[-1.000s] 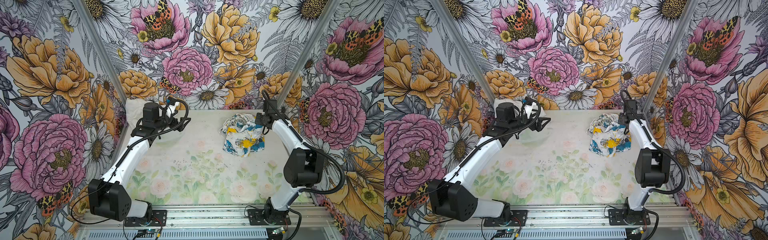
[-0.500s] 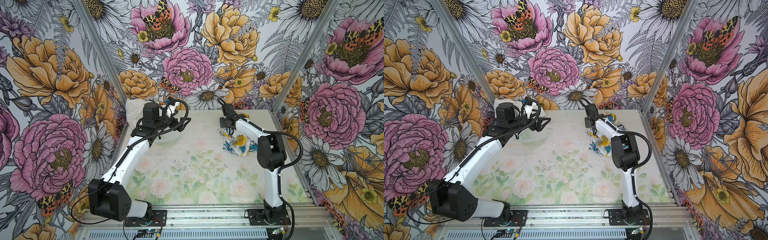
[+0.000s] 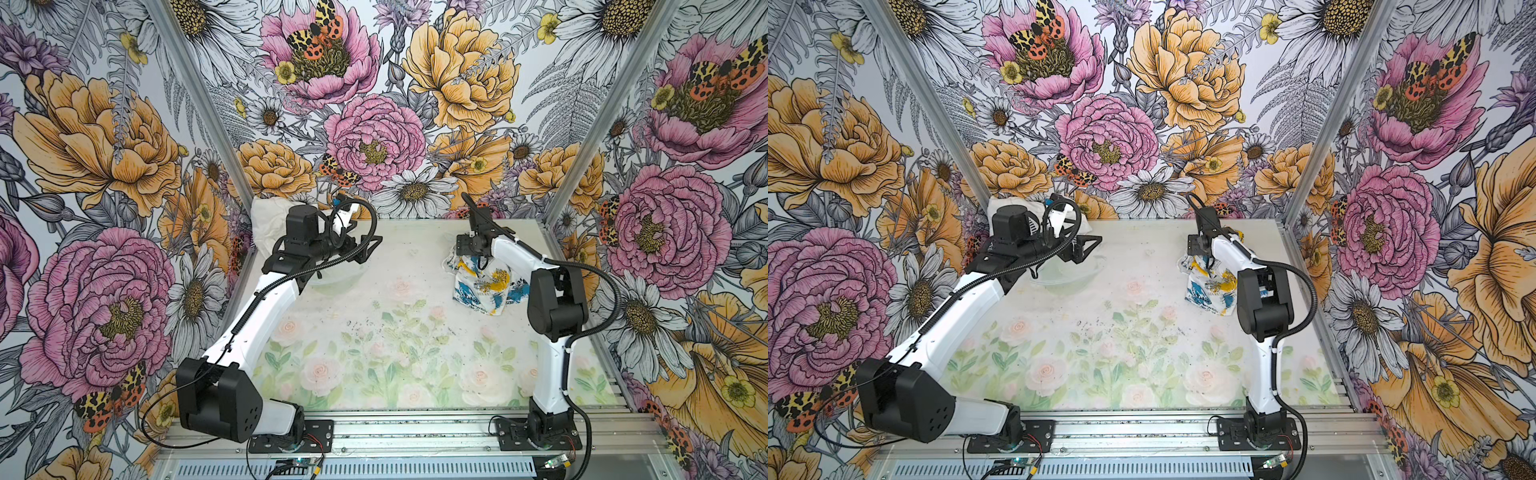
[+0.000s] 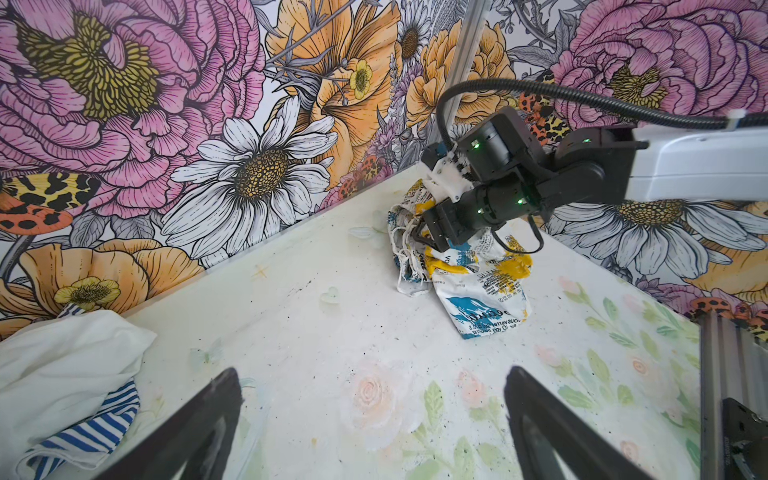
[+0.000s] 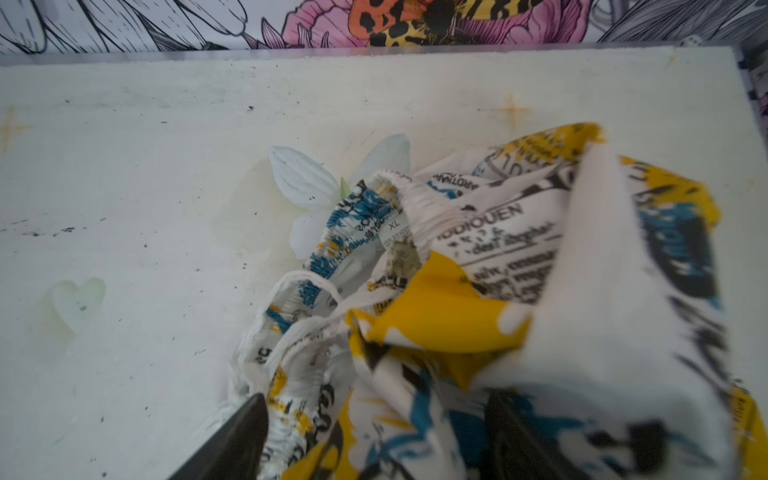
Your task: Pick out a specific cloth from the pile
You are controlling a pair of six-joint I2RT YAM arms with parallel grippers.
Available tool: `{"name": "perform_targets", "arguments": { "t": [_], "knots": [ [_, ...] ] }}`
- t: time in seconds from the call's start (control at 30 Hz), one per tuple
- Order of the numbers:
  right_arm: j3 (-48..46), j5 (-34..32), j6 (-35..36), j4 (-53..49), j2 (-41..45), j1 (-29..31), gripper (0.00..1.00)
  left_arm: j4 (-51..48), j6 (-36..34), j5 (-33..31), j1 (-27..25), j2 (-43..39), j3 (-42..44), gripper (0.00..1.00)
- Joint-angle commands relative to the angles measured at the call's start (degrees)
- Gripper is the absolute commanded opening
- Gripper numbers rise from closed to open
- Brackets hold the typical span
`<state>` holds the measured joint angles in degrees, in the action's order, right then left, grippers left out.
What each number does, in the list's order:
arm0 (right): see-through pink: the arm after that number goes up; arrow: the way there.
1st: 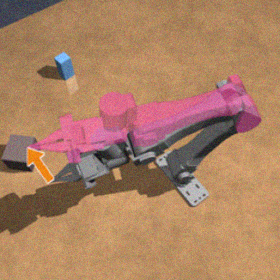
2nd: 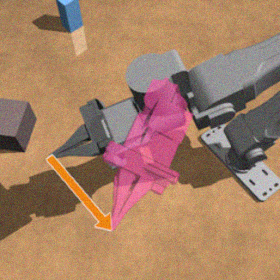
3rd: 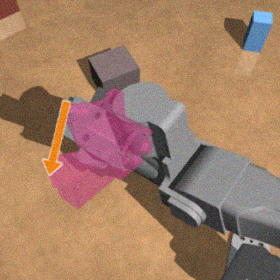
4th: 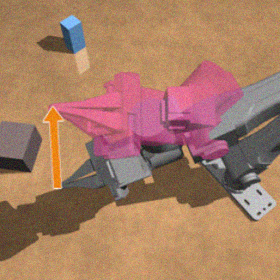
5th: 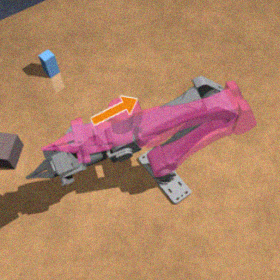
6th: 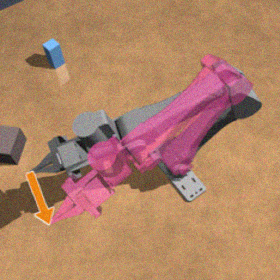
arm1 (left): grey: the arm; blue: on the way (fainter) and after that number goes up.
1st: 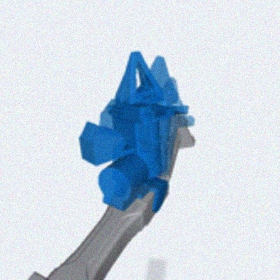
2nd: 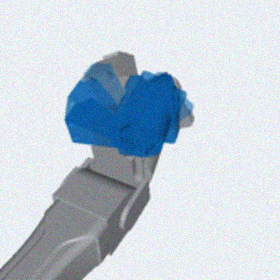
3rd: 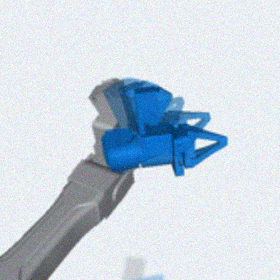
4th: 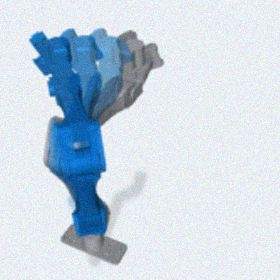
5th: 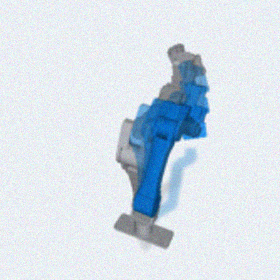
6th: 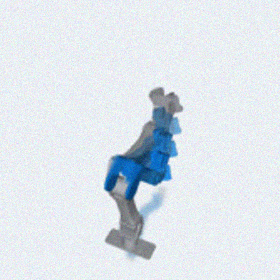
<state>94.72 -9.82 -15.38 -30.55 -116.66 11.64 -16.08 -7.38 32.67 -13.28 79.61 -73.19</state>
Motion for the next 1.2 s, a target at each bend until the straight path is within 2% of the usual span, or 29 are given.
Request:
{"name": "perform_targets", "arguments": {
  "t": [0.0,0.1,0.2,0.27,0.3,0.37,0.43,0.6,0.73,1.17],
  "knots": [
    [-6.0,-1.4,-0.7,4.0,11.0,-1.2,0.89,0.4,0.9,1.6,-0.7,0.3,-2.0,0.99],
    [-14.4,-0.6,-3.6,7.0,17.0,-5.1,0.91,0.3,0.8,1.1,-1.1,0.3,-1.9,0.99],
    [-20.6,-1.7,-7.0,7.3,19.3,-10.2,0.91,-0.6,0.0,0.5,-1.8,0.4,-2.2,0.99],
    [-24.5,1.7,-9.1,8.9,19.3,-14.4,0.88,-0.9,-0.2,0.3,-2.3,0.4,-2.2,0.99],
    [-26.4,4.8,-10.0,10.5,19.0,-16.7,0.83,-1.0,-0.4,0.2,-2.5,0.3,-2.2,0.99],
    [-29.3,11.5,-12.0,14.3,18.3,-21.2,0.63,-1.3,-0.7,-0.2,-3.0,0.2,-2.2,0.99],
    [-30.8,15.0,-13.5,17.2,17.4,-24.5,0.6,-1.6,-1.0,-0.5,-3.4,0.3,-2.3,0.99],
    [-28.8,16.8,-13.6,17.5,13.7,-26.1,0.59,-2.0,-1.4,-0.9,-3.9,0.5,-2.4,0.99],
    [-28.1,16.9,-15.3,17.1,10.7,-26.4,0.46,-2.5,-2.0,-1.5,-4.1,0.7,-2.4,0.99],
    [-31.2,14.3,-14.3,13.6,9.4,-28.4,0.45,-3.0,-2.1,-1.7,-4.3,1.4,-2.9,0.99]
  ]
}}
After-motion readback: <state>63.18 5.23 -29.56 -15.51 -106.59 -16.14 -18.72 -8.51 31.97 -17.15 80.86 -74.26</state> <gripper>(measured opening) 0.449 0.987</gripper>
